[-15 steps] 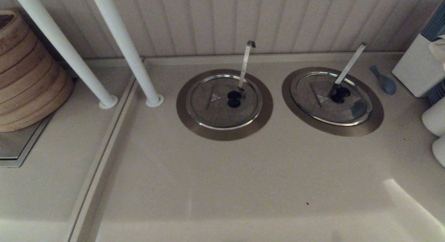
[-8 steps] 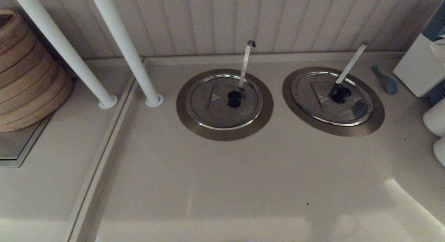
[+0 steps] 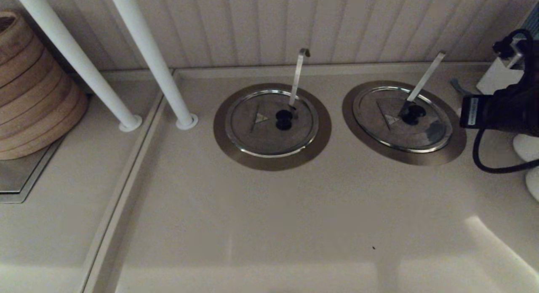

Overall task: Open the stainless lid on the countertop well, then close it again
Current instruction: Open the lid

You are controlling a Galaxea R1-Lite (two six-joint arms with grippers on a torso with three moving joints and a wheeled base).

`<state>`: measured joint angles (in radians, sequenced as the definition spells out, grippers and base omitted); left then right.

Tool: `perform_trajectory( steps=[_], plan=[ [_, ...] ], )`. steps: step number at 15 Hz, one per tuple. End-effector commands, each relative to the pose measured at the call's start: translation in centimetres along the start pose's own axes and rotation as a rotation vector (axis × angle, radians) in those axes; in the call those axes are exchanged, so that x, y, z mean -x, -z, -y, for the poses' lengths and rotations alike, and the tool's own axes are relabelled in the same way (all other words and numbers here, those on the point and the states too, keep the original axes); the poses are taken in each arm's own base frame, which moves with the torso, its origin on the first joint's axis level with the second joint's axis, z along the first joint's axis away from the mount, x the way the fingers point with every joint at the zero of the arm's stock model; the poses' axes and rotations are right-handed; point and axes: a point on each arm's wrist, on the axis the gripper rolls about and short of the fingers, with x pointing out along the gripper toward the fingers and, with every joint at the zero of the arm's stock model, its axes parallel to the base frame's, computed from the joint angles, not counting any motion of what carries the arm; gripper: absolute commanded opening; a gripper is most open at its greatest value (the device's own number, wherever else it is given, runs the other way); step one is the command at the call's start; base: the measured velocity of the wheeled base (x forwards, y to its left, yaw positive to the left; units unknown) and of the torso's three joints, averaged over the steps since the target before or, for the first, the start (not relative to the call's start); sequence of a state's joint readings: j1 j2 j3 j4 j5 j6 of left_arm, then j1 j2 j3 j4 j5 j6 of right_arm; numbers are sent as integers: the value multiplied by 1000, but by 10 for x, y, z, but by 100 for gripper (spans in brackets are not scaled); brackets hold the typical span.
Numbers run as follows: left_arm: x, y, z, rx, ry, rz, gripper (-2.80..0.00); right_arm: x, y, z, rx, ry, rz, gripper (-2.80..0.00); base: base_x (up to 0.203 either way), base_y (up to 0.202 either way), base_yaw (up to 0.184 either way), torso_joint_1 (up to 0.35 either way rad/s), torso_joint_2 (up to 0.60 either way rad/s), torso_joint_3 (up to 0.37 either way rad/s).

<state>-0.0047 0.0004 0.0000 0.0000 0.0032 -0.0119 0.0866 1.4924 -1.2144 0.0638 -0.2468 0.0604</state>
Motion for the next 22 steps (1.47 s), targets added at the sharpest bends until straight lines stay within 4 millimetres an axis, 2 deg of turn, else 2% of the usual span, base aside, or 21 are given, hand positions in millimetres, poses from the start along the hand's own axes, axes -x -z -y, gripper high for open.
perform_trajectory(
  steps=[1, 5, 13, 16, 17, 18, 22],
  plan=[
    [0, 0, 0, 0, 0, -1, -280, -19, -1, 2, -18, 21, 56, -280, 0, 0, 0, 0, 0, 0],
    [0, 0, 0, 0, -2, -1, -280, -39, -6, 19, -32, 84, 111, -280, 0, 0, 0, 0, 0, 0],
    [0, 0, 0, 0, -1, -1, -280, -76, 8, 15, -42, 82, 86, -280, 0, 0, 0, 0, 0, 0],
    [0, 0, 0, 0, -1, -1, -280, -78, 10, 15, -37, 86, 83, -280, 0, 0, 0, 0, 0, 0],
    [0, 0, 0, 0, 0, -1, -280, -77, 13, 13, -31, 80, 76, -246, 0, 0, 0, 0, 0, 0],
    [0, 0, 0, 0, -1, -1, -280, -76, 13, 12, -31, 77, 77, 0, 0, 0, 0, 0, 0, 0],
    [0, 0, 0, 0, -1, -1, -280, -83, 17, 12, -27, 78, 59, 0, 0, 0, 0, 0, 0, 0]
  ],
)
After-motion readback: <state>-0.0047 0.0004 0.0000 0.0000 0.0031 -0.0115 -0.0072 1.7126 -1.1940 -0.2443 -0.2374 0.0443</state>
